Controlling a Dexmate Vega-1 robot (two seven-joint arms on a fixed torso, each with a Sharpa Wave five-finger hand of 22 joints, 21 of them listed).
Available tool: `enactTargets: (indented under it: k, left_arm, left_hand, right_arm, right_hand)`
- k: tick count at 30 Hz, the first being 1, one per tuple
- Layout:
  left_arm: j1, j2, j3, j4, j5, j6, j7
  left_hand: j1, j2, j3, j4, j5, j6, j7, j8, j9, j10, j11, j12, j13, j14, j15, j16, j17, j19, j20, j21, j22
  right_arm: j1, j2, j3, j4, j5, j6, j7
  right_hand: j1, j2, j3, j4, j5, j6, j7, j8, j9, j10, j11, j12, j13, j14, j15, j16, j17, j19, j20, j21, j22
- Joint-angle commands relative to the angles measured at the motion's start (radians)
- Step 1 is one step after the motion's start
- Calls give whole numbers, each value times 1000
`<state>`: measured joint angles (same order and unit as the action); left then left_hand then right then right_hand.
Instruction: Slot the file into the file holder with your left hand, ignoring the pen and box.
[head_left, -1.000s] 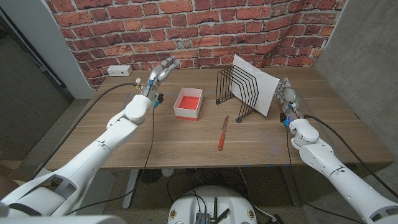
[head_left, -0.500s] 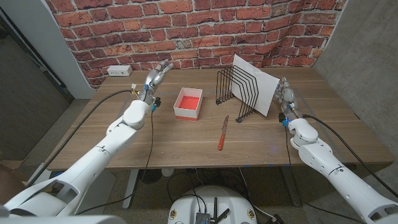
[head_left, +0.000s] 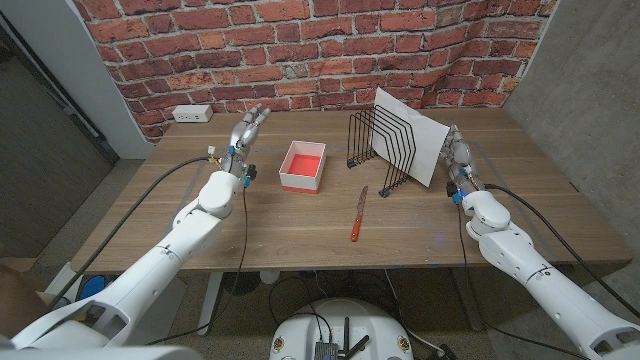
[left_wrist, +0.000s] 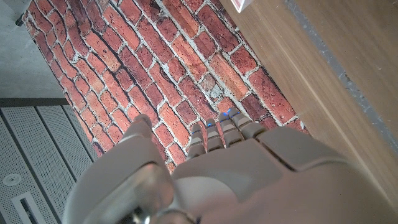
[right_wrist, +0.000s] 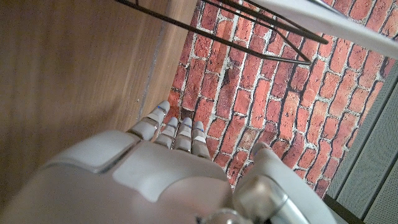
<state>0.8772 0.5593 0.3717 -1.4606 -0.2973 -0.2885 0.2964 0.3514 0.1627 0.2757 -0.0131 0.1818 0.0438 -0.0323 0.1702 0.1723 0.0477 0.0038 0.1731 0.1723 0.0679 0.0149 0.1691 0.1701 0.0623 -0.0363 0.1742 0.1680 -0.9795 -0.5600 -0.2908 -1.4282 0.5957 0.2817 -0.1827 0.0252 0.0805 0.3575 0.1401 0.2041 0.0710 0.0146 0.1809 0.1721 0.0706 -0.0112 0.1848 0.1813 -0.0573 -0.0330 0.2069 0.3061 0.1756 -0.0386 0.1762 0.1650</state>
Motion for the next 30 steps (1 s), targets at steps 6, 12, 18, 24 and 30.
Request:
enactTargets:
  k: [6, 12, 18, 24, 30]
  left_arm:
    - [51, -25, -16, 11, -100, -11, -21]
    - [60, -57, -28, 39, -151, -39, -29]
    - [54, -74, -30, 78, -174, -71, -46]
    - [46, -69, -25, 92, -180, -79, -72]
    - [50, -75, -25, 103, -194, -92, -82]
  left_hand:
    - [-34, 1, 3, 19, 11, -36, 4, -3, -1, -36, 5, 0, 0, -35, 9, -1, 2, -36, -83, -1, 1]
    - [-43, 3, 5, 23, 12, -37, 6, 0, -1, -32, 9, 5, 0, -34, 9, 3, 1, -32, -82, 3, 1]
    - [-53, 4, 8, 26, 13, -24, 8, 8, -1, -23, 7, 11, 0, -25, 7, 8, 1, -28, -82, 7, 0]
    - [-57, 4, 11, 27, 14, -17, 10, 10, -1, -20, 4, 12, 0, -23, 7, 9, 0, -25, -81, 10, 0]
    - [-60, 6, 15, 28, 15, -13, 12, 12, -1, -13, 4, 15, 0, -15, 6, 11, 0, -13, -81, 14, 0]
  right_arm:
    - [25, 13, -12, 46, 25, 17, 55]
    - [30, 26, -10, 68, 43, 36, 79]
    - [36, 37, -13, 89, 47, 50, 85]
    - [36, 38, -16, 93, 45, 51, 87]
    - [33, 40, -19, 78, 46, 37, 73]
  right_hand:
    - [-12, 36, -8, 8, 11, -30, -2, -8, 2, -24, -9, -6, 2, -31, -17, -8, 0, -30, -23, -3, 2]
    - [-14, 35, -10, 10, 12, -37, -1, -7, 2, -32, -10, -7, 2, -37, -12, -9, 0, -37, -22, -2, 2]
    - [-15, 36, -11, 12, 12, -39, -1, -6, 3, -31, -8, -5, 1, -37, -12, -7, -1, -39, -21, 0, 2]
    - [-16, 38, -11, 13, 13, -37, 0, -3, 3, -29, -6, -3, 1, -35, -12, -5, -1, -40, -22, 1, 2]
    - [-17, 39, -12, 15, 14, -34, 1, -1, 3, -26, -5, -1, 1, -28, -13, -2, -1, -37, -21, 4, 2]
